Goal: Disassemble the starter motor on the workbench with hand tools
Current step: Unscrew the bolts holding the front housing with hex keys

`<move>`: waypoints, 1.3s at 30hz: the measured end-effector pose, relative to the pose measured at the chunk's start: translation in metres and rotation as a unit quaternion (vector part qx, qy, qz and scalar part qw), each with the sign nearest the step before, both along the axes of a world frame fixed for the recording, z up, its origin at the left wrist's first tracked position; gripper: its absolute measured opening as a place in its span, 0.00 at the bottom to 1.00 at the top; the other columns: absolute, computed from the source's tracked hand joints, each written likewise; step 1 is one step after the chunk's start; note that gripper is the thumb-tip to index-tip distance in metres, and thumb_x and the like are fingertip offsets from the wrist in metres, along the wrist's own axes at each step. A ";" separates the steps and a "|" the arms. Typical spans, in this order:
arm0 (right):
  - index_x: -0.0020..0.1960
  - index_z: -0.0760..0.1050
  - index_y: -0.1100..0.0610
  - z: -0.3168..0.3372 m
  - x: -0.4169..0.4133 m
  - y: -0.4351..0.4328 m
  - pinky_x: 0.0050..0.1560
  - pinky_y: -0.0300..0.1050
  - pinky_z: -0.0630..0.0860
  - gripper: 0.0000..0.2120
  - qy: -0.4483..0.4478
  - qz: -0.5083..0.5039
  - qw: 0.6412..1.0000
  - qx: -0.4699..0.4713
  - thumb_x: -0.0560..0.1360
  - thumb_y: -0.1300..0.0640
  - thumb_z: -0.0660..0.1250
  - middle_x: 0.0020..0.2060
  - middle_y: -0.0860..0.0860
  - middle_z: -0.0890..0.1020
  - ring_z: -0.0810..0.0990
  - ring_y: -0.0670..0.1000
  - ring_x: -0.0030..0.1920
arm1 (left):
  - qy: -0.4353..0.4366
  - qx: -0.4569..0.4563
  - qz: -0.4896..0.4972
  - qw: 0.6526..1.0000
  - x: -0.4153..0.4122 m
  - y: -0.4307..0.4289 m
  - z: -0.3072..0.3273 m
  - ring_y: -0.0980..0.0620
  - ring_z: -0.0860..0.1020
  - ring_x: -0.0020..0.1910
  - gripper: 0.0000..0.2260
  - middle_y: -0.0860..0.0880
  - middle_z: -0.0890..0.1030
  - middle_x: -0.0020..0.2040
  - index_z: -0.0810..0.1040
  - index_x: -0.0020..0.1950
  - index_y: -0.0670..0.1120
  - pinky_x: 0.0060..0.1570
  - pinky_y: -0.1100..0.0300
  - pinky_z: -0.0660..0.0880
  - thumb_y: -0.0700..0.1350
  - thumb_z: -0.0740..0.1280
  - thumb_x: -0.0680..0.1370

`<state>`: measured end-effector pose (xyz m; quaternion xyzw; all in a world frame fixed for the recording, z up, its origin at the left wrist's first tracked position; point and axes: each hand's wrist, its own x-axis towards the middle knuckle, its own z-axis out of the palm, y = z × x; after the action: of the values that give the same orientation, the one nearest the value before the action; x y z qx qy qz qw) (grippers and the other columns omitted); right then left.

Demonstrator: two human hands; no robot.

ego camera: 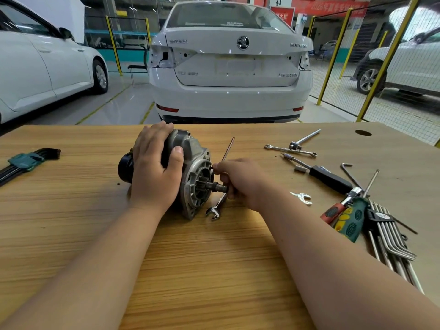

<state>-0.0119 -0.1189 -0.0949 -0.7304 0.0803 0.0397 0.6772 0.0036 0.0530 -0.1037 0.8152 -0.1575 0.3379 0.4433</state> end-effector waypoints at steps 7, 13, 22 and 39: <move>0.44 0.77 0.58 0.001 -0.003 0.008 0.23 0.36 0.64 0.06 0.069 -0.026 0.996 0.047 0.77 0.56 0.66 0.19 0.45 0.70 0.66 0.45 0.20 | 0.004 0.004 0.002 1.000 -0.001 0.000 0.001 0.49 0.58 0.76 0.22 0.48 0.68 0.73 0.70 0.71 0.46 0.73 0.58 0.53 0.49 0.57 0.78; 0.44 0.78 0.57 0.002 -0.003 0.009 0.24 0.38 0.64 0.07 0.080 -0.017 0.995 0.051 0.77 0.55 0.66 0.25 0.47 0.71 0.66 0.46 0.24 | 0.005 -0.004 0.006 1.000 0.000 0.000 -0.001 0.50 0.59 0.76 0.22 0.50 0.69 0.73 0.71 0.71 0.47 0.73 0.58 0.53 0.49 0.57 0.78; 0.36 0.72 0.53 0.006 -0.002 -0.004 0.32 0.42 0.68 0.13 -0.155 0.041 0.941 -0.299 0.77 0.50 0.67 0.29 0.48 0.74 0.70 0.47 0.30 | -0.002 -0.003 0.007 1.000 0.003 0.001 -0.003 0.52 0.58 0.76 0.22 0.51 0.68 0.73 0.71 0.71 0.48 0.71 0.65 0.50 0.50 0.57 0.77; 0.42 0.77 0.56 0.011 -0.001 -0.011 0.33 0.44 0.67 0.06 -0.368 0.085 0.762 -0.526 0.77 0.57 0.68 0.33 0.44 0.71 0.69 0.49 0.34 | 0.008 -0.006 -0.002 1.000 0.000 0.002 0.000 0.53 0.57 0.76 0.22 0.51 0.68 0.72 0.71 0.71 0.48 0.71 0.64 0.51 0.50 0.58 0.77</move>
<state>-0.0132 -0.1297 -0.0835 -0.9342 -0.2289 -0.2232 0.1582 0.0038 0.0546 -0.1033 0.8149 -0.1539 0.3315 0.4499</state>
